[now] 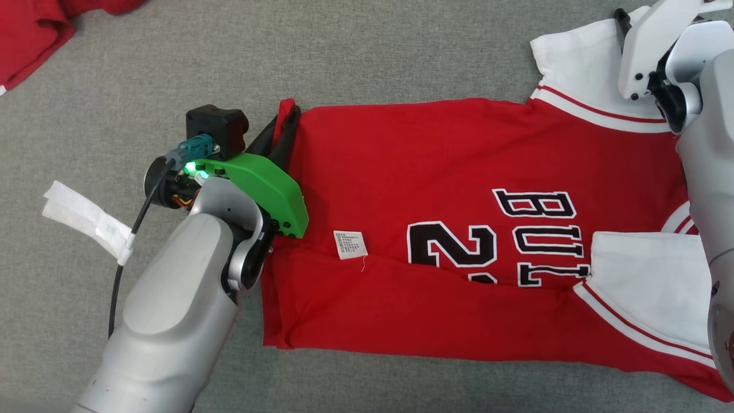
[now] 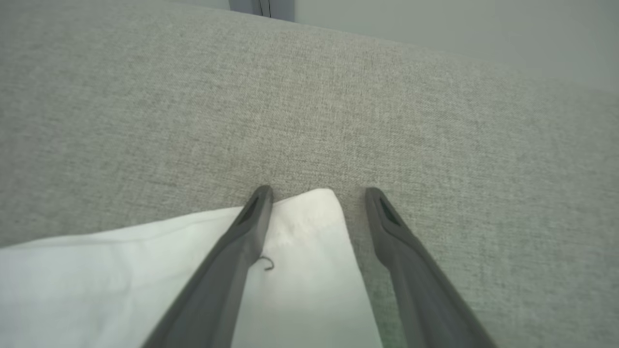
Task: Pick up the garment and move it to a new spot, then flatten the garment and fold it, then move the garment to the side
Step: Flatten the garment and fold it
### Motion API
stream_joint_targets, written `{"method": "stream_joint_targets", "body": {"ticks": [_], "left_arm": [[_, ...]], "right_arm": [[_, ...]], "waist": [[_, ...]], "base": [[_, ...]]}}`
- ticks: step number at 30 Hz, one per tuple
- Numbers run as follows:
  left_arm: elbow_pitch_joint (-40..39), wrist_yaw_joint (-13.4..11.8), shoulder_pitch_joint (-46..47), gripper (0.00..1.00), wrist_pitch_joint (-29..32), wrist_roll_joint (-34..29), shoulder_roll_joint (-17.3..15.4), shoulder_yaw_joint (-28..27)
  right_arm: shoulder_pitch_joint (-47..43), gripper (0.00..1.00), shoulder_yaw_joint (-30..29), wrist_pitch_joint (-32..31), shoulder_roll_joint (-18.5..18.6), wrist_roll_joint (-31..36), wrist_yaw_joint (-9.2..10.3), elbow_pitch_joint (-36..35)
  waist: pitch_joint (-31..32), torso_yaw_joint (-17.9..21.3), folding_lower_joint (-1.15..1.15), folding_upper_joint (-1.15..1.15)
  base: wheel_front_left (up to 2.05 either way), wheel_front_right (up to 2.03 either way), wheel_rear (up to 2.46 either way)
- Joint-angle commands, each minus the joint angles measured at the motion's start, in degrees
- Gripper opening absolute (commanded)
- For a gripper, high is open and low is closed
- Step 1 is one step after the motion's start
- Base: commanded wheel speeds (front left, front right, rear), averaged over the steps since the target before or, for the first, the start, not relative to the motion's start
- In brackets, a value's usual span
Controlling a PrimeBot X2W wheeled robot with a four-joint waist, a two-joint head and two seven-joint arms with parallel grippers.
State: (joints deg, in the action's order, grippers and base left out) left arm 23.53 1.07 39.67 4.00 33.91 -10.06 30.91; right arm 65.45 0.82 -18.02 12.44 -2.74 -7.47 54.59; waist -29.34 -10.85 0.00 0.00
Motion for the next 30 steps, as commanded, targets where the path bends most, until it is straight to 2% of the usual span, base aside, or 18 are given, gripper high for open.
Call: {"method": "stream_joint_targets", "body": {"ticks": [1, 2, 3, 19, 25, 30], "left_arm": [[0.3, 0.2, 1.2, 0.00, -0.2, 0.2, -0.2, -0.2], [0.4, 0.2, 1.3, 0.00, -0.3, 0.2, -0.3, -0.2], [0.5, 0.2, 1.3, 0.00, -0.4, 0.3, -0.5, -0.3], [3.8, 0.0, 0.2, 0.00, -1.6, 2.2, -2.6, -2.1], [4.6, 0.2, -2.3, 0.00, -3.6, 3.2, -3.5, -3.2], [2.5, 0.0, -6.8, 0.00, -5.5, 4.0, -4.6, -3.7]], "right_arm": [[-1.6, 0.21, 1.1, -0.4, -0.9, -0.5, -0.04, 2.2], [-1.5, 0.03, 1.8, -0.3, -1.0, -0.6, -0.04, 2.7], [-1.5, 0.00, 2.2, -0.1, -1.0, -0.7, -0.04, 3.1], [0.7, 0.00, 4.9, 10.6, -3.3, -4.5, -0.02, 5.4], [-1.8, 0.00, 5.9, 15.9, -3.6, -7.9, -0.02, 4.6], [-6.3, 0.00, 8.4, 20.1, -3.2, -11.6, -0.02, 1.2]], "waist": [[0.3, 0.5, 0.00, 0.00], [0.5, 0.8, 0.00, 0.00], [0.6, 1.0, 0.00, 0.00], [6.9, 5.8, 0.00, 0.00], [10.7, 7.9, 0.00, 0.00], [13.6, 9.4, 0.00, 0.00]], "base": [[0.00, 0.00, 0.00], [0.00, 0.00, 0.00], [0.00, 0.00, 0.00], [0.00, 0.00, 0.00], [0.00, 0.00, 0.00], [0.00, 0.00, 0.00]]}}
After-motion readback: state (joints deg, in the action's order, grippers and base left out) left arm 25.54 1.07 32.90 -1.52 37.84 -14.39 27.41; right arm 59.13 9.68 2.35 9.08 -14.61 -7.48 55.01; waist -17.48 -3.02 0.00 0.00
